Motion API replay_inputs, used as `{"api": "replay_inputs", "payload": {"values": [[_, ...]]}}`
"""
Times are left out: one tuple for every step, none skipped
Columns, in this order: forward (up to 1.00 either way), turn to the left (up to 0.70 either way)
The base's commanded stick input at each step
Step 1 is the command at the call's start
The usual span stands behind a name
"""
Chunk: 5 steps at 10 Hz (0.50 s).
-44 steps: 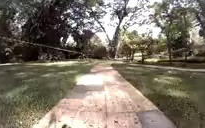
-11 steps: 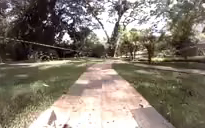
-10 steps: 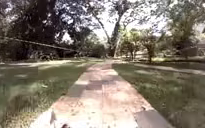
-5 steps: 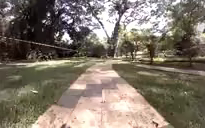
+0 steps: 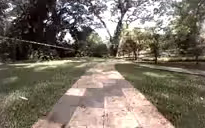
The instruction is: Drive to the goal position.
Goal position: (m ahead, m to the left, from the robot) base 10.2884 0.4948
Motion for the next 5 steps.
{"api": "replay_inputs", "payload": {"values": [[0.70,0.00],[0.70,0.00],[0.70,0.00],[0.70,0.00],[0.70,0.00]]}}
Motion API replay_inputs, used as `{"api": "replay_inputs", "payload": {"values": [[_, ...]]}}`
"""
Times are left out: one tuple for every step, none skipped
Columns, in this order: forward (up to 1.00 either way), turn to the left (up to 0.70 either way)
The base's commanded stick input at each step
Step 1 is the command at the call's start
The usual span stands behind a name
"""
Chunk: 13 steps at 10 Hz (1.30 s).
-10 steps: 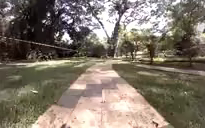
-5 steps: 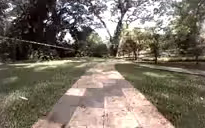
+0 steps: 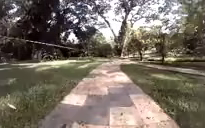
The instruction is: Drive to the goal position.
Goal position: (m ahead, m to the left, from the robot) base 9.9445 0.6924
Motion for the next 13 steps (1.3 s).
{"api": "replay_inputs", "payload": {"values": [[0.70,0.00],[0.70,0.00],[0.70,0.00],[0.70,0.00],[0.70,0.00],[0.70,0.00],[0.70,0.00],[0.70,-0.09],[0.70,-0.27],[0.70,-0.22],[0.70,-0.08],[0.70,-0.18],[0.70,-0.27]]}}
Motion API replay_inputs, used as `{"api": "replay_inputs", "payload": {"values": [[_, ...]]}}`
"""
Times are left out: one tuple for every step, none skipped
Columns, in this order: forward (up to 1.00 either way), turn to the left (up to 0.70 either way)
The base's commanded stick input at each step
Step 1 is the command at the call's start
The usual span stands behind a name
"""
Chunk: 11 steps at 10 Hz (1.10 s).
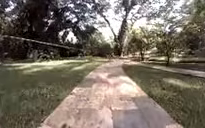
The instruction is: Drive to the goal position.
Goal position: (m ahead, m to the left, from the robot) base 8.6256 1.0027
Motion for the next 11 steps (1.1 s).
{"api": "replay_inputs", "payload": {"values": [[0.70,-0.10],[0.70,0.00],[0.70,0.00],[0.70,0.00],[0.70,0.00],[0.70,0.00],[0.70,0.00],[0.70,0.00],[0.70,0.00],[0.70,0.00],[0.70,0.00]]}}
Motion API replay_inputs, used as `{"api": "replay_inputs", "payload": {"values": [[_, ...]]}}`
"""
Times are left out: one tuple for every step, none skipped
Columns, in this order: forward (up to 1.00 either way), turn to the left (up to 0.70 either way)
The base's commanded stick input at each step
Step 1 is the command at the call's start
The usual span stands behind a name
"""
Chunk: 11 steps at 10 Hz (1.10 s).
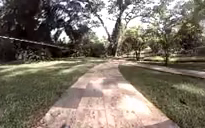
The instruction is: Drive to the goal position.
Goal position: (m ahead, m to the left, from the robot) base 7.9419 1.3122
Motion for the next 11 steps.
{"api": "replay_inputs", "payload": {"values": [[0.70,0.00],[0.70,0.00],[0.70,0.00],[0.70,0.00],[0.70,0.00],[0.70,0.00],[0.70,0.00],[0.70,0.00],[0.70,0.00],[0.70,0.00],[0.70,0.00]]}}
